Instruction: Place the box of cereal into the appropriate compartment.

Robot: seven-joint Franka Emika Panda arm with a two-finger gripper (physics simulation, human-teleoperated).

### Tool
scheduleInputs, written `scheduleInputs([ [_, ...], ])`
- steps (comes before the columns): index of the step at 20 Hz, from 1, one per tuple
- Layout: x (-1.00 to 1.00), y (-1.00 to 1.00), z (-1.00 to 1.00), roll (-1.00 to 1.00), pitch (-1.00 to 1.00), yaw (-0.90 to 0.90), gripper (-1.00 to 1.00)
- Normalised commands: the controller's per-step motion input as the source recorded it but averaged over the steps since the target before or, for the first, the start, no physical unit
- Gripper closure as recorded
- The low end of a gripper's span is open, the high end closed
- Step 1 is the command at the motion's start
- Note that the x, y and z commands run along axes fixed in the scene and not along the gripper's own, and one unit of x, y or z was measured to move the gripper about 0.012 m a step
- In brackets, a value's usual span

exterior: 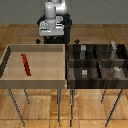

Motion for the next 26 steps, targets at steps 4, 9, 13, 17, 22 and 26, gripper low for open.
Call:
scheduleInputs([
  [4,0.00,0.00,0.00,0.00,0.00,0.00,-1.00],
  [9,0.00,-0.60,0.00,0.00,0.00,0.00,-1.00],
  [13,0.00,-1.00,0.00,0.00,0.00,0.00,-1.00],
  [17,0.00,-1.00,0.00,0.00,0.00,0.00,-1.00],
  [22,0.00,-1.00,0.00,0.00,0.00,0.00,-1.00],
  [26,0.56,-0.50,0.00,0.00,0.00,0.00,-1.00],
])
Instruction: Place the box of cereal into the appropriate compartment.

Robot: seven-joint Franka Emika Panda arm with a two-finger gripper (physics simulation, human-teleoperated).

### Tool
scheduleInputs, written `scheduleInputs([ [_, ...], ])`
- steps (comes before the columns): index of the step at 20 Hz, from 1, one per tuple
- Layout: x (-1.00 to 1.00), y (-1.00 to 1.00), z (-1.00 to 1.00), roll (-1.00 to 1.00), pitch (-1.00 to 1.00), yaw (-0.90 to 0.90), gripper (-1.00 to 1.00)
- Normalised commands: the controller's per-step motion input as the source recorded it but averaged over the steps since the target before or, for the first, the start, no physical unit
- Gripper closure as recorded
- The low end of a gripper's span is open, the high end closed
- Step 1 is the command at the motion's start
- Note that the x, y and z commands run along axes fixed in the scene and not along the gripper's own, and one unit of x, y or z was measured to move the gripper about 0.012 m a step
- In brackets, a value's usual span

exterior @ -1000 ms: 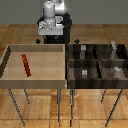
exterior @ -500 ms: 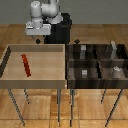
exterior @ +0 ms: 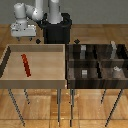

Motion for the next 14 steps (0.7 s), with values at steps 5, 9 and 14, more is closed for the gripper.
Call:
scheduleInputs([
  [5,1.00,0.00,0.00,0.00,0.00,0.00,-1.00],
  [9,1.00,0.25,0.00,0.00,0.00,0.00,-1.00],
  [14,0.40,0.00,0.00,0.00,0.00,0.00,-1.00],
])
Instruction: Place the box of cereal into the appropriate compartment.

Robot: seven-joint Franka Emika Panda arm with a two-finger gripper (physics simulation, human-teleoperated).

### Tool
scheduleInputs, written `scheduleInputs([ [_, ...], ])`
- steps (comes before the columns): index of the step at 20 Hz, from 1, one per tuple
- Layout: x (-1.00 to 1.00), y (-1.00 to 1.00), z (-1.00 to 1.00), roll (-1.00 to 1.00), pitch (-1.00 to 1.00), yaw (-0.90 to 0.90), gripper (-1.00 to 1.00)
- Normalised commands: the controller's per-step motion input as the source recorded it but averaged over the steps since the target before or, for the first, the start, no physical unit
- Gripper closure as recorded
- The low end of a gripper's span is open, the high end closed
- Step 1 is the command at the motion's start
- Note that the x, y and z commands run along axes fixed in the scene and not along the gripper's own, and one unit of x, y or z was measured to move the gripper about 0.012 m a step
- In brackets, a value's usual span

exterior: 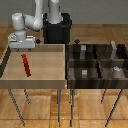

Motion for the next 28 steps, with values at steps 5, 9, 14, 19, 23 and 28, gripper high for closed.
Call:
scheduleInputs([
  [5,0.60,0.00,0.00,0.00,0.00,0.00,-1.00],
  [9,0.00,0.25,0.00,0.00,0.00,0.00,-1.00],
  [14,0.00,0.00,0.00,0.00,0.00,0.00,-1.00],
  [19,0.40,0.00,0.00,0.00,0.00,0.00,-1.00],
  [23,0.00,0.25,0.00,0.00,0.00,0.00,-1.00],
  [28,0.00,0.00,-0.60,0.00,0.00,0.00,-1.00],
])
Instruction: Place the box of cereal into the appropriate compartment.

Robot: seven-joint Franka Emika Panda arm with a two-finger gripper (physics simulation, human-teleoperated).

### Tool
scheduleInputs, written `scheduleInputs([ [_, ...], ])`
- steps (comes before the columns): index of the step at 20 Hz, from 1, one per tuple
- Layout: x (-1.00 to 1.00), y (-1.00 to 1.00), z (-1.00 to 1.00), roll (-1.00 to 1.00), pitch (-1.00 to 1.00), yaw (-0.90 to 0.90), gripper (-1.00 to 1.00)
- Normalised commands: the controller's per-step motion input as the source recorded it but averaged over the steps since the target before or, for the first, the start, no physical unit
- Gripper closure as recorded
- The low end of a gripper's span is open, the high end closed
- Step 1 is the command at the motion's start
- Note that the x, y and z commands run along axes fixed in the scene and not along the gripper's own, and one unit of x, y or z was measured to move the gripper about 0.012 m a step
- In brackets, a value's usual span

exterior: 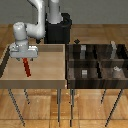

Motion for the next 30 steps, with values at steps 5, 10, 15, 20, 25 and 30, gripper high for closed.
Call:
scheduleInputs([
  [5,0.00,0.00,-0.20,0.00,0.00,0.00,1.00],
  [10,0.00,0.00,0.20,0.00,0.00,0.00,1.00],
  [15,0.00,0.00,0.80,0.00,0.00,0.00,1.00],
  [20,-0.67,0.00,0.20,0.00,0.00,0.00,1.00],
  [25,-0.20,0.00,0.43,0.00,0.00,0.00,1.00],
  [30,0.00,0.00,1.00,0.00,0.00,0.00,1.00],
])
